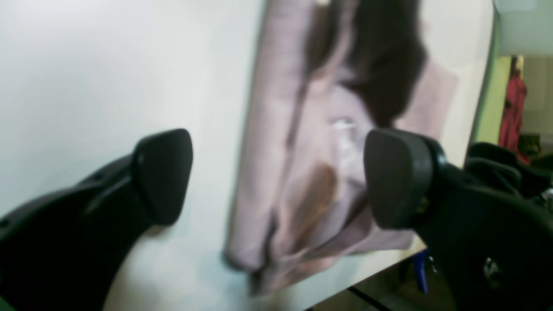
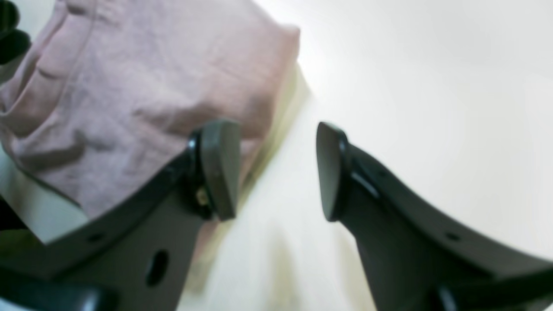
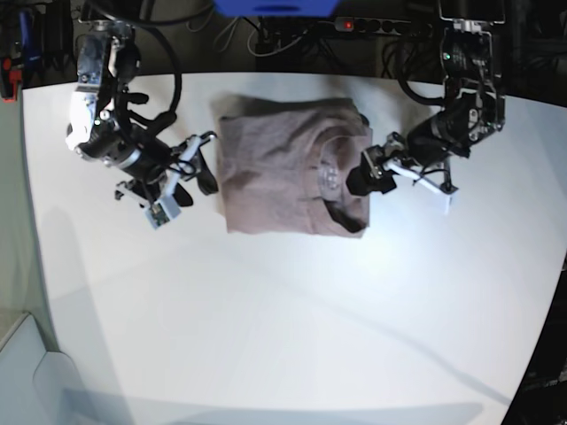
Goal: Layout the t-shirt on the table in an organized manner, then fold the t-shirt properly
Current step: 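Grasp the folded shirt with the left gripper and rotate it on the table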
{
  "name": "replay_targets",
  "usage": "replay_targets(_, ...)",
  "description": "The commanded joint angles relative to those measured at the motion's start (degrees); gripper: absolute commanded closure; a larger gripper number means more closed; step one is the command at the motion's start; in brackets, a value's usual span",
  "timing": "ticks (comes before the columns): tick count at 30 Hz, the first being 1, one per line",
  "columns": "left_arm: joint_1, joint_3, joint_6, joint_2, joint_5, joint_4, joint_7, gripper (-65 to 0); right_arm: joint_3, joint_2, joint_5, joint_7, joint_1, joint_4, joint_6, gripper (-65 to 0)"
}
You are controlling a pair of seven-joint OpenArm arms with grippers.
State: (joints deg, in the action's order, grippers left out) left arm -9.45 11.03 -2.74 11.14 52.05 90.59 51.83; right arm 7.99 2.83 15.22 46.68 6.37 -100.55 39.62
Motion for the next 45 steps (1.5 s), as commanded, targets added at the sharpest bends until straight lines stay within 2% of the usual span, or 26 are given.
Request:
replay_targets(1, 0.9, -0.3, 0.3, 0.4, 1.9, 0.2, -0.5, -61.3, 0.1, 0.2, 0.9, -1.4, -0.7, -0.9, 0.4, -26.1)
replay_targets(8, 5.1, -6.2, 0.3, 0.6, 1.8, -8.9, -0.5, -61.1, 0.2, 0.8, 0.8, -1.4, -1.0, -0.9, 0.4, -26.0)
replay_targets(10, 6.2, -8.2, 0.3, 0.6, 0.7, -10.5, -0.6, -58.4, 0.2, 0.9, 0.8, -1.4, -1.0, -0.9, 0.4, -25.9)
replay_targets(12, 7.0, -10.2, 0.3, 0.2, -1.0, -11.6, -0.7, -49.4, 0.3, 1.3, 0.8, -1.4, -1.0, -1.0, 0.4, -25.9)
replay_targets(17, 8.9, -14.5, 0.3, -0.1, -3.8, -14.0, -0.8, -13.8, 0.4, 2.1, 0.9, -1.4, -1.0, -1.2, 0.4, -25.9)
replay_targets(19, 10.1, -15.8, 0.3, -0.1, -3.8, -15.9, -0.8, -6.0, 2.0, 2.1, 0.9, -1.4, -1.0, -1.2, 0.4, -25.9)
replay_targets(24, 14.3, -22.0, 0.3, 1.7, -5.2, -20.4, -0.8, -5.0, 6.4, 2.0, 0.9, -1.4, -1.1, -1.2, 0.4, -25.9)
replay_targets(32, 24.6, -35.2, 0.3, 2.4, -18.3, -21.1, -0.8, -5.0, 22.2, 2.2, 0.9, -1.5, -1.2, -1.3, 0.4, -25.9)
replay_targets(37, 33.7, -47.0, -0.3, 1.9, -27.3, -21.2, -1.0, -5.0, 30.6, 4.0, 0.7, -1.4, -0.7, -1.3, 0.4, -25.9)
replay_targets(39, 37.9, -52.7, -4.3, 1.4, -30.7, -21.2, -2.1, -5.0, 35.0, 4.1, 0.7, -1.2, -0.2, -1.3, 0.4, -25.9)
replay_targets(41, 40.4, -57.7, -10.2, 0.1, -33.9, -21.2, -4.6, -5.0, 37.9, 4.1, 0.7, -1.2, 0.8, -1.3, 0.4, -25.9)
replay_targets(44, 42.4, -62.3, -18.6, -1.8, -40.8, -21.3, -8.4, -5.0, 40.6, 4.1, 0.7, -1.2, 2.7, -1.3, 0.4, -25.9)
replay_targets(45, 42.6, -63.6, -20.4, -3.3, -43.2, -21.8, -9.6, -5.0, 41.5, 4.1, 0.7, -1.4, 3.6, -1.3, 0.4, -25.9)
